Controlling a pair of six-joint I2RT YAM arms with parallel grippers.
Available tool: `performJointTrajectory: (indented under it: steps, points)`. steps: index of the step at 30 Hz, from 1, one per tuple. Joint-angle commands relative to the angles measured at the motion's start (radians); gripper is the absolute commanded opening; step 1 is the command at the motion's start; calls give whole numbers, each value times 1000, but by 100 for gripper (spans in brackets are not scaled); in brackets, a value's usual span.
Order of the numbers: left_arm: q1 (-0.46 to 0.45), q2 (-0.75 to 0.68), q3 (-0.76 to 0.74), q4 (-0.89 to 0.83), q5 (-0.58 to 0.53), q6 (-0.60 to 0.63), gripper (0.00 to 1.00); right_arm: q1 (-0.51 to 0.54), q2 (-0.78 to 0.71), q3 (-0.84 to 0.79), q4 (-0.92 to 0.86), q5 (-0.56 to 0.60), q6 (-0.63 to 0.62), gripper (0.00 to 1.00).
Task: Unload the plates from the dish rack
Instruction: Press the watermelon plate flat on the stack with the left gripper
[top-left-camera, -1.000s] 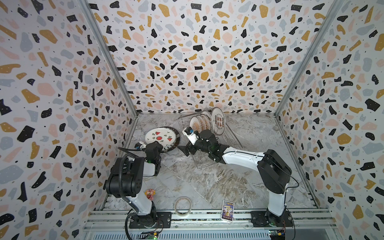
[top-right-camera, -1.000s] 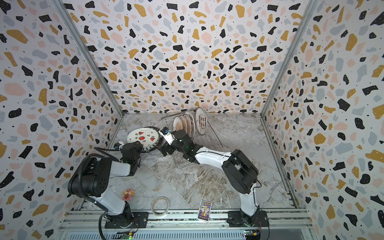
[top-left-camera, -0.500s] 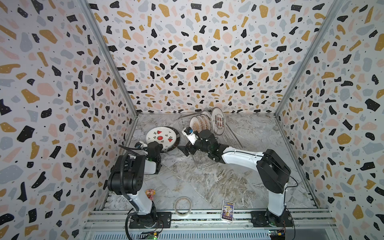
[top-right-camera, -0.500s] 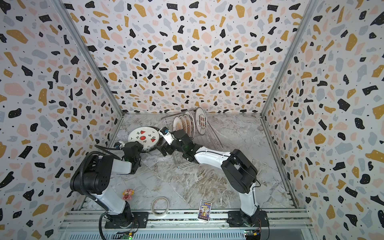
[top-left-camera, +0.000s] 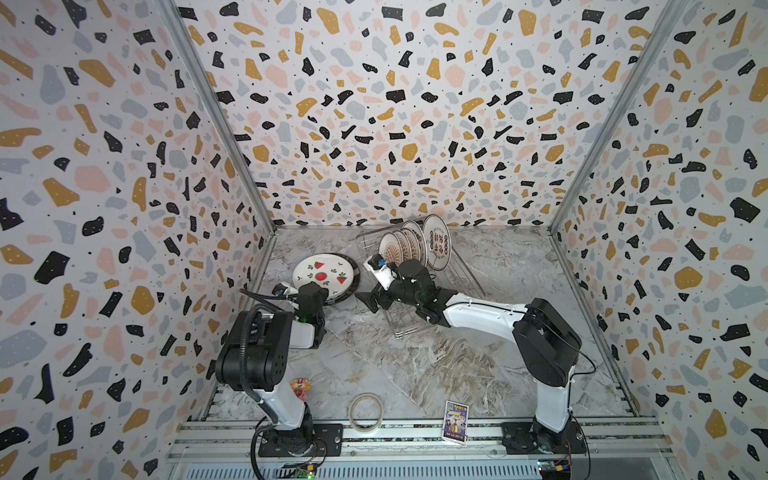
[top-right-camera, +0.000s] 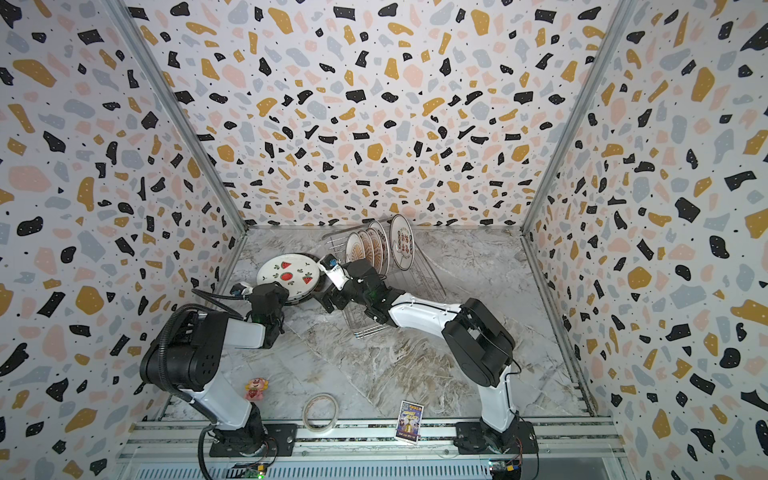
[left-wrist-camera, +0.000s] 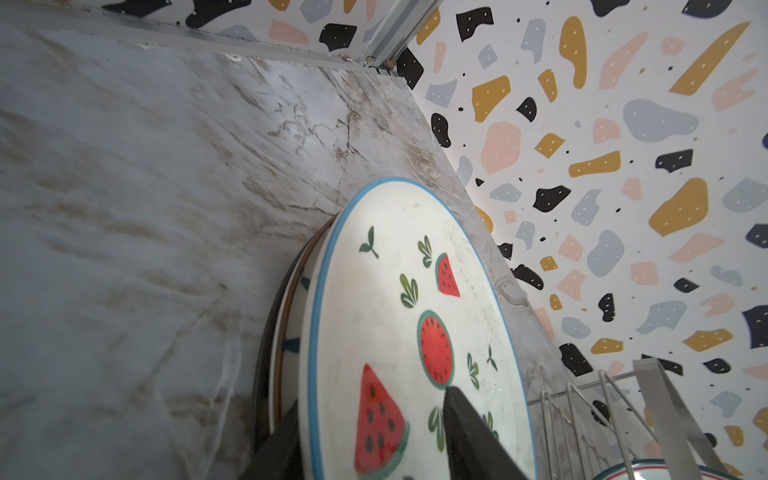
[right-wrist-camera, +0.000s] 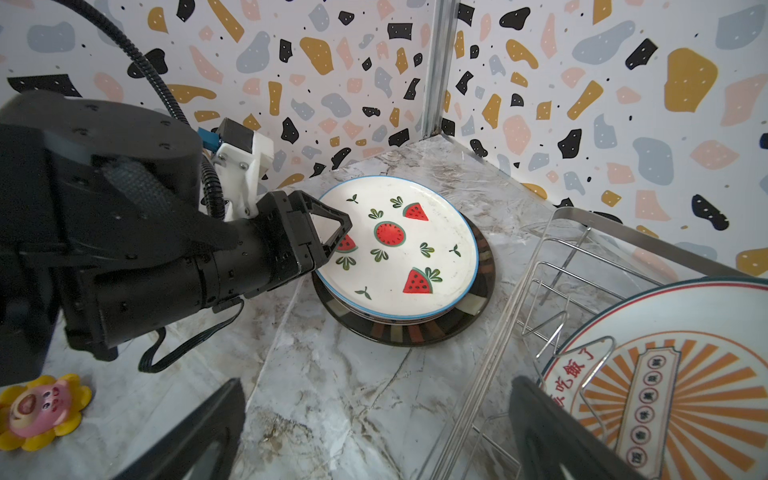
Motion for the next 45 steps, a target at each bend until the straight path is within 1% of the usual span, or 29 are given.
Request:
performJointTrajectory:
  steps: [1, 5, 8, 11, 15, 18, 20, 21, 23, 26, 28, 31, 33, 35, 39, 41, 42, 45]
  points:
    - [-3, -29, -13, 26, -68, 6, 56, 5, -10, 32, -7, 4, -8, 100]
    - [3, -29, 9, -15, -86, 42, 55, 4, -11, 29, -5, 2, -7, 100]
    - [4, -45, 0, -30, -123, 32, 57, 4, -12, 26, -6, 7, -6, 100]
    - [9, -50, -7, -33, -127, 18, 58, 4, -10, 29, -2, 3, -6, 100]
    - [9, -50, -8, -35, -147, 23, 58, 4, -1, 39, -8, -4, -5, 100]
    - [9, -74, -11, -34, -149, 29, 58, 4, -4, 39, -8, -5, -4, 100]
    - [11, -95, -9, -48, -170, 39, 59, 5, -7, 36, -10, -5, -4, 100]
    - [14, -107, -8, -55, -181, 48, 61, 5, -9, 36, -11, -3, -3, 100]
    - [22, -123, -1, -70, -194, 60, 69, 5, -18, 28, -7, 1, -2, 100]
    - [33, -112, 28, -93, -209, 82, 80, 3, -35, 13, -1, -2, 0, 100]
    - [56, -79, 57, -112, -155, 80, 81, 4, -46, 2, 6, -9, 2, 100]
    - [71, -27, 73, -63, -80, 86, 79, 5, -55, -11, 11, -10, 6, 100]
    - [71, 4, 105, -85, -56, 99, 77, 5, -54, -13, 10, -4, 4, 100]
    - [71, 30, 112, -59, -25, 104, 70, 3, -54, -15, 11, 1, 3, 100]
    - [71, 69, 117, -31, -9, 101, 61, 0, -52, -16, 13, 4, 2, 100]
    - [71, 71, 110, -13, 0, 99, 51, 0, -49, -15, 15, 4, 2, 100]
    - [71, 67, 109, -15, -7, 100, 48, -1, -47, -13, 16, 4, 3, 100]
    - [70, 64, 104, -19, -13, 95, 49, -3, -43, -9, 16, 1, 2, 100]
